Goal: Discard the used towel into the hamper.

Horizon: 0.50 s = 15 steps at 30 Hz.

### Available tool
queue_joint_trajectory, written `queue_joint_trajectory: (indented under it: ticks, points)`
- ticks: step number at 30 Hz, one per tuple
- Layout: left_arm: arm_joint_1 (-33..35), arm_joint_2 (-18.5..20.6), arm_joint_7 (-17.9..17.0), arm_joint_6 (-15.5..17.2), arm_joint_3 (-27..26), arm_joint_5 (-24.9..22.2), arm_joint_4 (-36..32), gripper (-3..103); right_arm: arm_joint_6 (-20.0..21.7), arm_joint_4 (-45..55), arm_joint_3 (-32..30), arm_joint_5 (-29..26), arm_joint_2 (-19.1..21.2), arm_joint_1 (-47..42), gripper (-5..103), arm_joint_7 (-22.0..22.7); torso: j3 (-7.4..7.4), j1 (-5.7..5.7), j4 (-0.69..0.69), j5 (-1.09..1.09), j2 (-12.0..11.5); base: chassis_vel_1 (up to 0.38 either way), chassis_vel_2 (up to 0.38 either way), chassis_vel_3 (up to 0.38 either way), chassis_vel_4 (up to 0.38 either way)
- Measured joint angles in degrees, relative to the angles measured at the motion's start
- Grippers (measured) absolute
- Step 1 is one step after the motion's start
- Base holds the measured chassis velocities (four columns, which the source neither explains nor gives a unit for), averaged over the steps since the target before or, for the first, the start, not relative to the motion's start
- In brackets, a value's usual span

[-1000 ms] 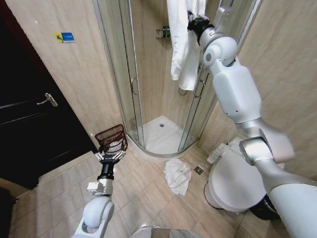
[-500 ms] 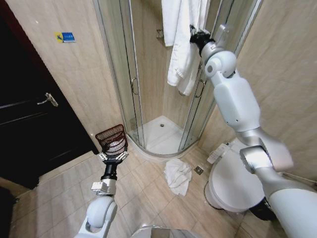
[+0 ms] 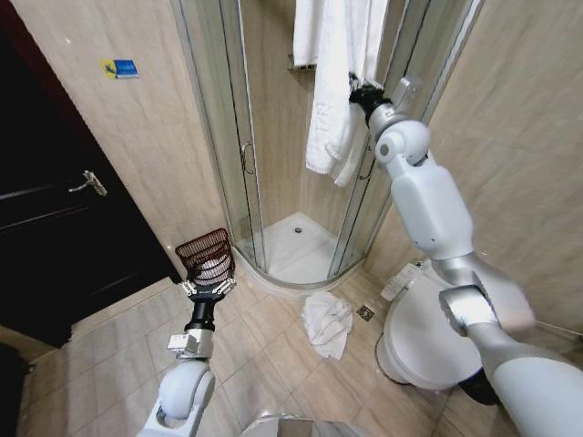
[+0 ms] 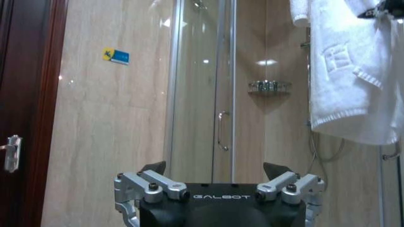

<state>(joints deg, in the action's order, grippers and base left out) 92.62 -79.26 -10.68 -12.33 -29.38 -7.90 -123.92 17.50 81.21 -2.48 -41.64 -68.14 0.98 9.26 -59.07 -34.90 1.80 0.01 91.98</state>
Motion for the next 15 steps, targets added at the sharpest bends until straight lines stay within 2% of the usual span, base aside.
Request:
queue_joint_trajectory:
  ticks: [15]
  points:
    - [0.5,-0.4,-0.3,-0.6,0.0,0.6,-0.3,100,0.0,3.1,0.0,0.1,1.4,-4.4,4,0.4,0.01,0.01,0.0,0.0,0.0,0.0,0.0,0.0,0.0]
